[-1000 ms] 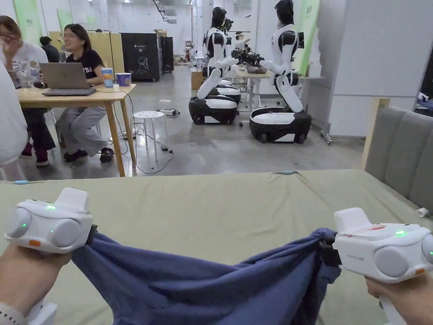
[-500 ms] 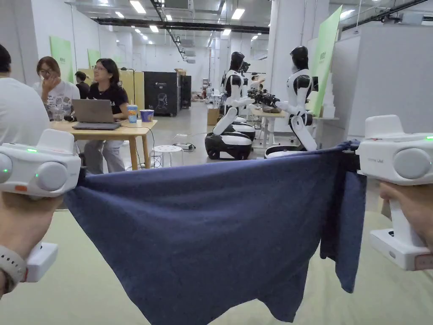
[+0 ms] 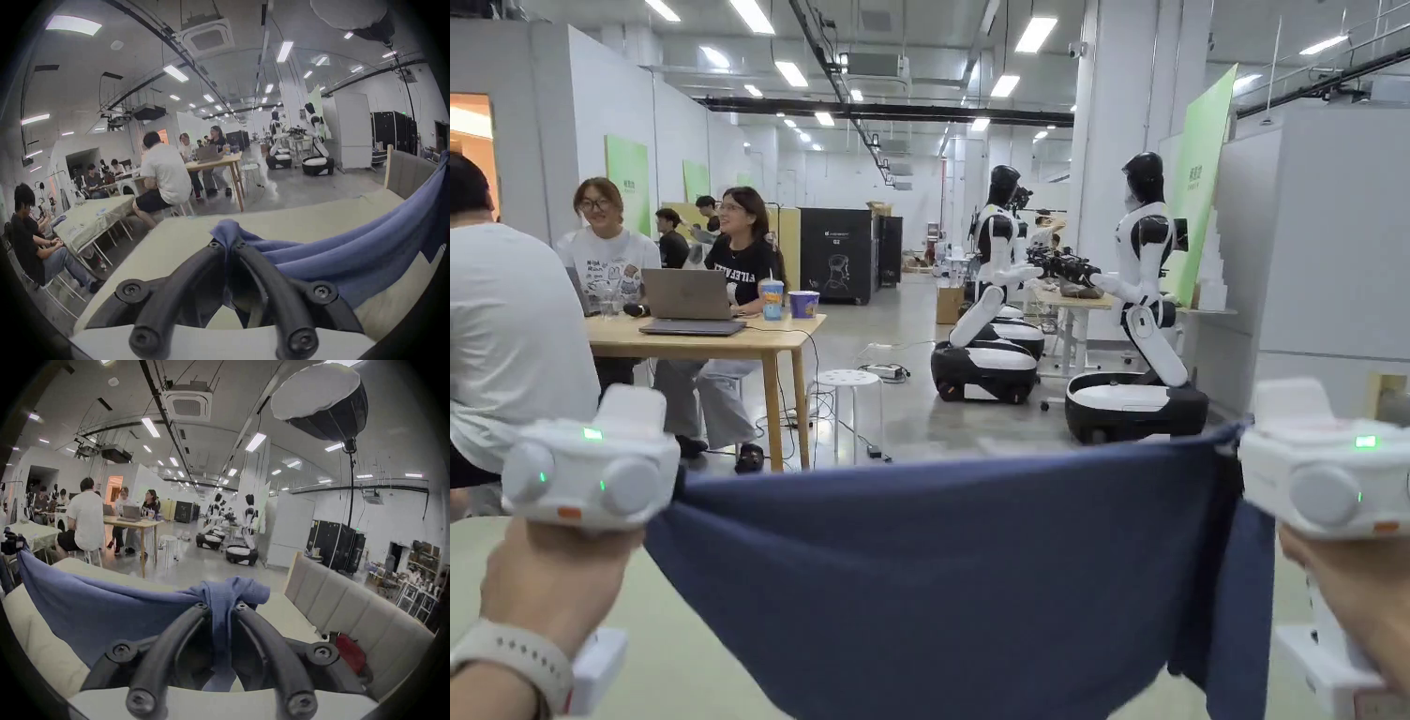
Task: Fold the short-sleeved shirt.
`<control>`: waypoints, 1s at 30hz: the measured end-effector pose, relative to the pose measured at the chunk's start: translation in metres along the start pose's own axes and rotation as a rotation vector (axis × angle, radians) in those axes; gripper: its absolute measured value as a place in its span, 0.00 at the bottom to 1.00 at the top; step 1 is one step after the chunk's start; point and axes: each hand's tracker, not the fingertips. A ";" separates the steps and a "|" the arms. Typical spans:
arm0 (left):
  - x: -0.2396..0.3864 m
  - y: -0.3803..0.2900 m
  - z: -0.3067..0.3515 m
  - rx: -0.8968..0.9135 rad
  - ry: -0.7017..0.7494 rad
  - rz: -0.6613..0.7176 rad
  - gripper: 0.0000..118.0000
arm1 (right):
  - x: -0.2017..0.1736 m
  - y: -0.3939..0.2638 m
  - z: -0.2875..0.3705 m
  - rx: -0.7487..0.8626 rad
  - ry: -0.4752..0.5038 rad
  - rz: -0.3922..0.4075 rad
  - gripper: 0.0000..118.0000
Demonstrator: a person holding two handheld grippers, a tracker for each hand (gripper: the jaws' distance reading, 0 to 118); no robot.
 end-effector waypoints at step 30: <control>-0.021 -0.328 0.170 -0.452 -0.163 0.141 0.17 | 0.013 -0.342 0.187 -0.498 0.174 0.078 0.30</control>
